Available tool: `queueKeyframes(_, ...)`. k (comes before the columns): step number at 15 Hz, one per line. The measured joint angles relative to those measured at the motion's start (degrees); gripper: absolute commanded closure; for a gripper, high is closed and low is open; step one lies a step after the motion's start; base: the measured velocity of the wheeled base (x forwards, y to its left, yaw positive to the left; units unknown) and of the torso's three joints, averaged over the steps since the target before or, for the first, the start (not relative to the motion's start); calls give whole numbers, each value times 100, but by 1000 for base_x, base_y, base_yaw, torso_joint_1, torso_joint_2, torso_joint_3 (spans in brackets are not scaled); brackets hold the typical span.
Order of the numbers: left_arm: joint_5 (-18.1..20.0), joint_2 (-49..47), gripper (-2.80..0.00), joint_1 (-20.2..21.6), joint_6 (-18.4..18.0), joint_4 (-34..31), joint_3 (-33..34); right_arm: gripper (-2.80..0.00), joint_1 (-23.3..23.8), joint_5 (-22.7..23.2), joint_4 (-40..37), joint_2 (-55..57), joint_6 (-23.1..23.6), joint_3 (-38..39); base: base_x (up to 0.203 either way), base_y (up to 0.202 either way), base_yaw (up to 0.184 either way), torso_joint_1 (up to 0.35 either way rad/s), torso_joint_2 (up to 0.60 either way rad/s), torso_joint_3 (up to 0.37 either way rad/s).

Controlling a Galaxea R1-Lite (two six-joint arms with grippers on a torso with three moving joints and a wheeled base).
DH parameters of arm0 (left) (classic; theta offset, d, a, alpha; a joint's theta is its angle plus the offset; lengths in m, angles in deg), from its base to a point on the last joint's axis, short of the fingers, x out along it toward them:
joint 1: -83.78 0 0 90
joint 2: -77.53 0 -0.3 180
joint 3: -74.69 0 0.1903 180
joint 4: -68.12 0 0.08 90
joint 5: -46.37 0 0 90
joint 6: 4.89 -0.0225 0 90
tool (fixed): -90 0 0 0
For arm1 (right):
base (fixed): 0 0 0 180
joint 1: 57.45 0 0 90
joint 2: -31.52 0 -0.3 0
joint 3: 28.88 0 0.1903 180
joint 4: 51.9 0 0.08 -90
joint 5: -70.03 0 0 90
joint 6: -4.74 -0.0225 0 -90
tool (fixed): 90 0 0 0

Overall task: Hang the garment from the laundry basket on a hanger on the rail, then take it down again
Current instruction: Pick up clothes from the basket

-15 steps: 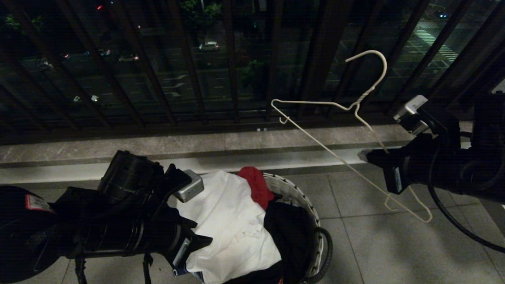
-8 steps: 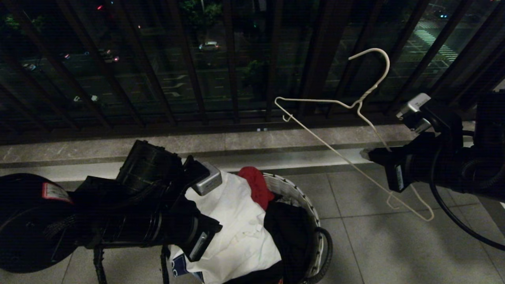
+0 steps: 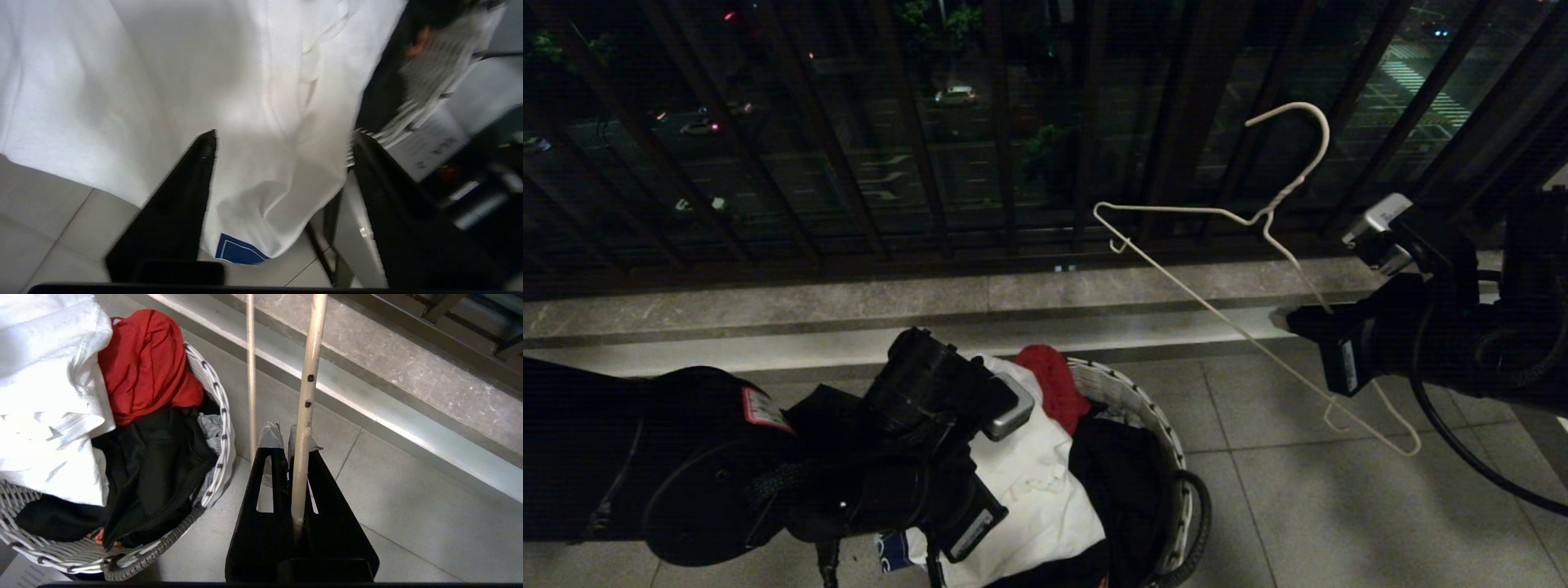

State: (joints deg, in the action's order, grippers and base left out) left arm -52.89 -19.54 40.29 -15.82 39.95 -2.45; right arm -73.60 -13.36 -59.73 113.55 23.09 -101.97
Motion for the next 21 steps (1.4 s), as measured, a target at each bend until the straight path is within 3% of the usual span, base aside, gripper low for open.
queueKeyframes(3, -332, -165, -280, -12, 1, 249, 5, 0, 0, 0, 0, 29, 5, 1, 0, 0, 0, 0, 0, 0)
queueKeyframes(9, -383, -465, -280, 119, 20, 520, 7, 0, 1, 0, 0, 40, 0, 0, 0, 0, 0, 0, 0, 0)
queueKeyframes(10, -384, -525, 0, 128, 28, 597, 2, 0, 1, 1, 0, 40, 0, 0, 0, 0, 0, 0, 0, 0)
queueKeyframes(21, -390, -656, 0, 324, 49, 903, -22, 0, 0, 0, -1, 41, 5, -2, 0, 0, 0, 0, 0, 0)
